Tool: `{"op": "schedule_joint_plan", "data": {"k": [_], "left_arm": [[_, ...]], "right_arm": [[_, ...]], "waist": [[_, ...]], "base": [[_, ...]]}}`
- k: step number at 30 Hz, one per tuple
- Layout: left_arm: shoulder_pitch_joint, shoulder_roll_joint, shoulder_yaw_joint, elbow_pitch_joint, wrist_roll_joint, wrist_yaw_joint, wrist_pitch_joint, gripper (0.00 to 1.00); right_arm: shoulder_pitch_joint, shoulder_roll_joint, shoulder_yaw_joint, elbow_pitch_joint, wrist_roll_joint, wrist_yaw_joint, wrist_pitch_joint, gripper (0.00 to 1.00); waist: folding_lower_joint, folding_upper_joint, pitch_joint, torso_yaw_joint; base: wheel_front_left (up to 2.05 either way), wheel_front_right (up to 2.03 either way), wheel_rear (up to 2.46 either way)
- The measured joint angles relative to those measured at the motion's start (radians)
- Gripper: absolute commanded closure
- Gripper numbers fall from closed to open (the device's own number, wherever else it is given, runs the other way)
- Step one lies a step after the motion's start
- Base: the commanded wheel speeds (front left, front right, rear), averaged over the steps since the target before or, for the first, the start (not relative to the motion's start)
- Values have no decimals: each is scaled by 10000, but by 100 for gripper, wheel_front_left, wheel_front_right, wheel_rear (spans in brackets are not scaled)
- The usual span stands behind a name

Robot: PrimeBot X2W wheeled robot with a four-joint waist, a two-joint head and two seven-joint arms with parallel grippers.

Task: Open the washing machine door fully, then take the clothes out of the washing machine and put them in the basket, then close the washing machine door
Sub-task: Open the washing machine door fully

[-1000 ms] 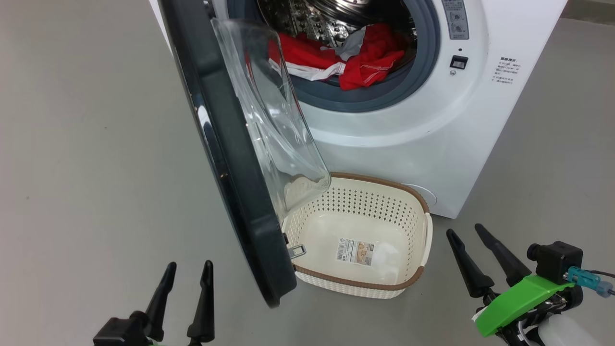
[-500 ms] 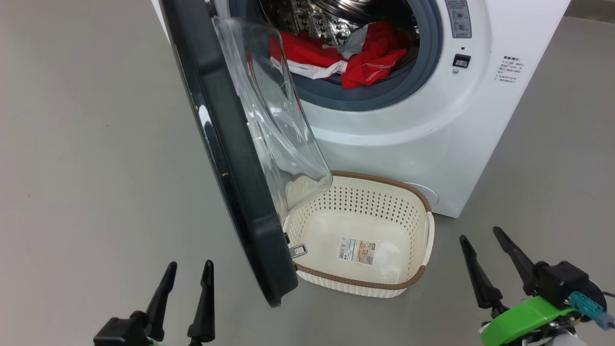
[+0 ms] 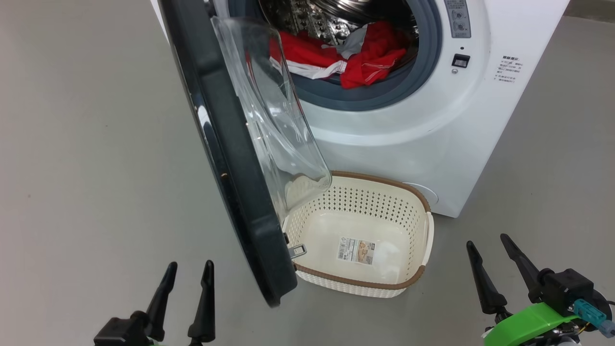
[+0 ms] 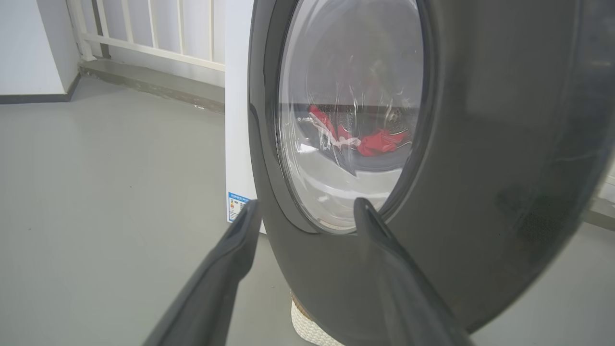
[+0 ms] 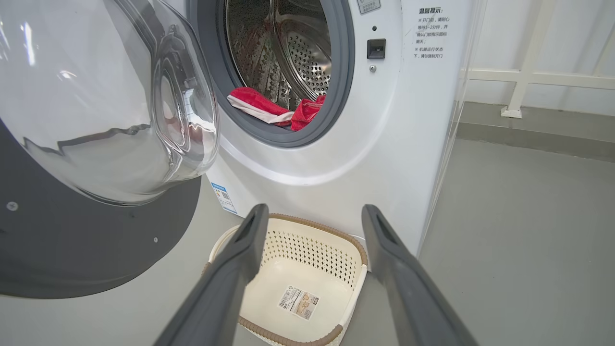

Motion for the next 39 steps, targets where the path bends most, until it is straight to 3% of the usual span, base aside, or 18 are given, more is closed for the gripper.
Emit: {"op": "schedule_joint_plan", "data": {"k": [6,7,8,9,10,19,25,31,39], "left_arm": [[0,0,4,-2,0,0,0,0],[0,0,10,-13,0,0,0,10],[0,2,17,-27,0,0,0,58],[0,0,31,-52,0,0,0,83],[0,0,54,-104,-10,2,0,100],[-80,0,320,-1570,-259,15,0,100],[-527,4,48,-3563,-198,407,-23,100],[-674,8,-1285,-4926,186,717,-31,100],[-651,36,-3430,-4182,-10,731,-31,100]], "right_arm": [[0,21,0,-12,0,0,0,0],[0,25,2,-23,-4,0,0,0],[0,29,2,-40,-10,0,0,0],[1,36,2,-46,-13,0,0,0],[1,42,0,-50,-15,0,0,0],[4,61,2,-105,-77,0,0,0],[3,58,25,-151,-75,0,0,0],[2,50,44,-174,-75,0,0,0],[-2,50,50,-211,-75,0,0,0]], "waist": [[0,0,-42,6],[0,0,-52,3],[0,0,-58,1],[0,0,-62,0],[0,0,-65,0],[0,0,-78,4],[0,0,-6,-11],[0,0,74,-55],[0,0,146,-145]], "base": [[0,0,0],[0,0,0],[0,0,0],[0,0,0],[0,0,0],[0,0,0],[0,0,0],[0,0,0],[0,0,0]]}}
